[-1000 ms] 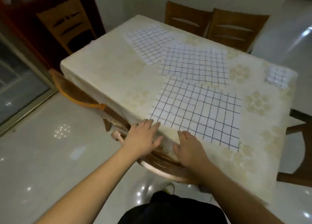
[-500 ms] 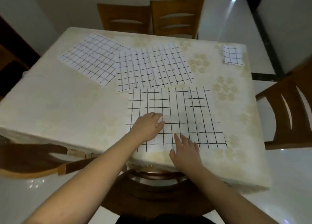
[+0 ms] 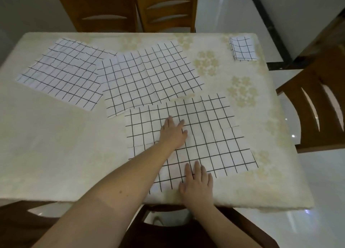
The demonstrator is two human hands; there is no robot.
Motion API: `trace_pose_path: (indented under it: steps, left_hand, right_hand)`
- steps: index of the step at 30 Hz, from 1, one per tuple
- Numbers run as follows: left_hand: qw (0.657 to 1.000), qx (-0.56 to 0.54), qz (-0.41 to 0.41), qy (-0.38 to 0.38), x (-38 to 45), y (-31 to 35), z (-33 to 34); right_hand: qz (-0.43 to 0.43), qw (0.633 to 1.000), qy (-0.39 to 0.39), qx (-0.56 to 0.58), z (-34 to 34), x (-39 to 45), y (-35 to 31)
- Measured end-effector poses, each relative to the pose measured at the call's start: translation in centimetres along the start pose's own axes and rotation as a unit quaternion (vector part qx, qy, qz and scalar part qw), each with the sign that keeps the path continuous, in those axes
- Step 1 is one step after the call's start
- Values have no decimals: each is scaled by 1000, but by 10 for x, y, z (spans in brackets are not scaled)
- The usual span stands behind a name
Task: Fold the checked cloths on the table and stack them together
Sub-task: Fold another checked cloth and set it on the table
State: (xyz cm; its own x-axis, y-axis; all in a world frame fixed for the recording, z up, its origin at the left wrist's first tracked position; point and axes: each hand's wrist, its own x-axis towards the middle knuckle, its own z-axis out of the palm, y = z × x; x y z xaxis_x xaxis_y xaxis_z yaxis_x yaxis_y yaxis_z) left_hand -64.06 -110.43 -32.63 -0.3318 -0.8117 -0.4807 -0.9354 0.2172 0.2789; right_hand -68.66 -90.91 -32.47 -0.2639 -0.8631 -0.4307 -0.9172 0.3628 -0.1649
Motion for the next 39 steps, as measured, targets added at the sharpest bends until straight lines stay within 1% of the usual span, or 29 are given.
trace_pose_path:
  steps: [3,11,15,21,29,34,37,39]
  left_hand:
    - [1000,-2,-21,13,2,10,7]
    - [998,11,-63,4,6,33,15]
    - [996,-8,-86,-5,4,43,19]
    - [994,-51,-95,9,6,53,20]
    - [983,-135,-125,17,6,56,5]
    - [974,-200,-108,20,-1,60,-13]
    - [959,-267,-94,17,-8,65,-28]
    - [938,-333,-91,19,-11,68,-42]
  right_hand:
    - [-13,1000,16,-11,6,-2,5]
    - [-19,999,40,-16,14,-3,9]
    - [-36,998,52,-7,15,-3,13]
    - [-47,996,72,-8,17,-3,17]
    - [-36,996,77,22,12,-3,15]
    - [-45,994,95,38,3,-8,13]
    - [-63,990,119,39,-4,-13,15]
    - [-77,987,138,34,-11,-17,17]
